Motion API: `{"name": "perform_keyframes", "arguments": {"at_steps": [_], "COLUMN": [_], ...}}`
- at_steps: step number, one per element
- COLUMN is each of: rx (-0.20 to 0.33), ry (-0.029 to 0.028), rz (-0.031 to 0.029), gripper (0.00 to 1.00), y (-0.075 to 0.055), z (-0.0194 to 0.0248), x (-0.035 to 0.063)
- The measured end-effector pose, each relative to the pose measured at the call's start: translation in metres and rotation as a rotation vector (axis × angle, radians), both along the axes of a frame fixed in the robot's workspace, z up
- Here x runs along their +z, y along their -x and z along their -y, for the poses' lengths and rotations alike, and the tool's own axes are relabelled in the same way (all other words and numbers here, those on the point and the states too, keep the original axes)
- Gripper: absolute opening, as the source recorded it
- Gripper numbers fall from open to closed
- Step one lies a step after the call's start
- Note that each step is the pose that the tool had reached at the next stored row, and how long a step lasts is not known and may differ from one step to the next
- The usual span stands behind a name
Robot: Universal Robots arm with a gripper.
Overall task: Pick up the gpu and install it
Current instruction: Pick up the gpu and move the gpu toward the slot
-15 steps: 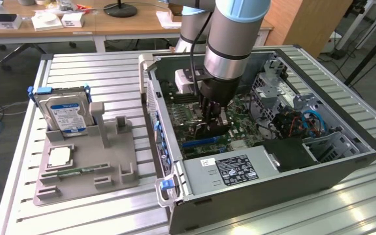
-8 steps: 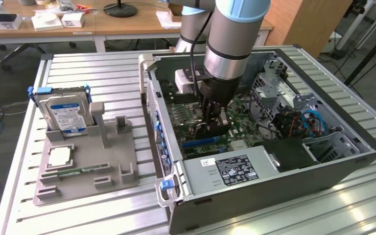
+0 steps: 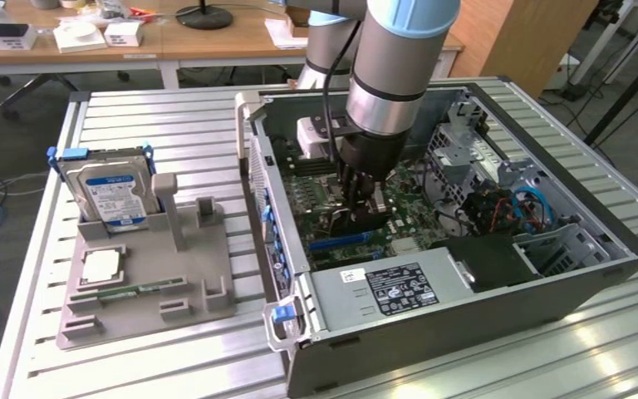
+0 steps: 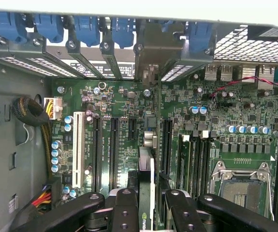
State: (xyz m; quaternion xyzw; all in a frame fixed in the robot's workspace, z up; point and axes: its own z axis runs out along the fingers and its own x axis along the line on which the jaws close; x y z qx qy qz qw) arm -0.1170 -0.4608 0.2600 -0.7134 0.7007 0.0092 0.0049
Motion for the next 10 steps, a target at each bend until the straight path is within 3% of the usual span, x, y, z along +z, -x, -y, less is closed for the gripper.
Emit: {"name": "perform_keyframes", "arguments": {"at_steps": [10], "rx": [0.0], "ry": [-0.0003], "rz": [0.0], "gripper": [0.26], "y": [0.0], "z": [0.0], "x": [-0.0008]}}
